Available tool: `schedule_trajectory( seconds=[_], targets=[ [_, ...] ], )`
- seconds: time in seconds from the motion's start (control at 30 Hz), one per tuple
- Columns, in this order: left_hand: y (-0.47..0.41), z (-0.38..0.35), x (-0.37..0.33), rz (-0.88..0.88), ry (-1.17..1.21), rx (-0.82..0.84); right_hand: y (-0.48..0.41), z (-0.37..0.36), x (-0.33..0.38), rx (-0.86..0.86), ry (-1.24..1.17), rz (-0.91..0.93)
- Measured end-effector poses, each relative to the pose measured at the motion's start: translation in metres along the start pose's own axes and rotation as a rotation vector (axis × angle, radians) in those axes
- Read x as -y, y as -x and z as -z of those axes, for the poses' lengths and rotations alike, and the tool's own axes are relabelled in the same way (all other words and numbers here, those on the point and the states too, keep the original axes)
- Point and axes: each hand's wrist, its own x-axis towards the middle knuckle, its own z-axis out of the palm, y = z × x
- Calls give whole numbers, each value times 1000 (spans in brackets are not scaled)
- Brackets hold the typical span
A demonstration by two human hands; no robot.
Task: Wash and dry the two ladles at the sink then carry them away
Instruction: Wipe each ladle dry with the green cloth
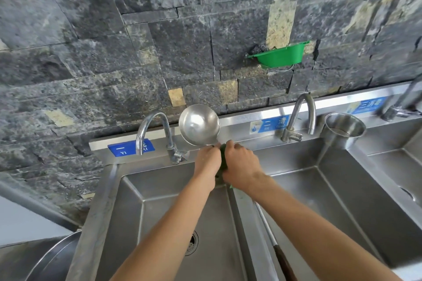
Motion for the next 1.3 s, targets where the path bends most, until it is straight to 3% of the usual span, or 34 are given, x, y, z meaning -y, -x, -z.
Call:
schedule_trajectory(
  seconds=[0.17, 0.37, 0.63, 0.83, 0.93, 1.07, 1.3],
  targets=[
    [-23, 16, -1, -55, 192, 9, 4, -13, -8, 57, -17, -41],
    [-89, 59, -34, 48, 512, -2, 78, -5, -60, 415, -615, -165],
    [-103, -23, 13, 199, 522, 170, 168, 11, -79, 518, -1056, -324],
    [-61, -113, 79, 251, 166, 436, 193, -16, -121, 368, -939, -504],
    [-35, -158, 106, 286, 29, 566, 188, -28, -148, 336, -1031, -626],
    [-25, -206, 123, 314, -25, 559, 180, -27, -183, 386, -1180, -673],
    [-25, -289, 136, 452, 145, 461, 196, 6, -275, 524, -1127, -623]
  ],
)
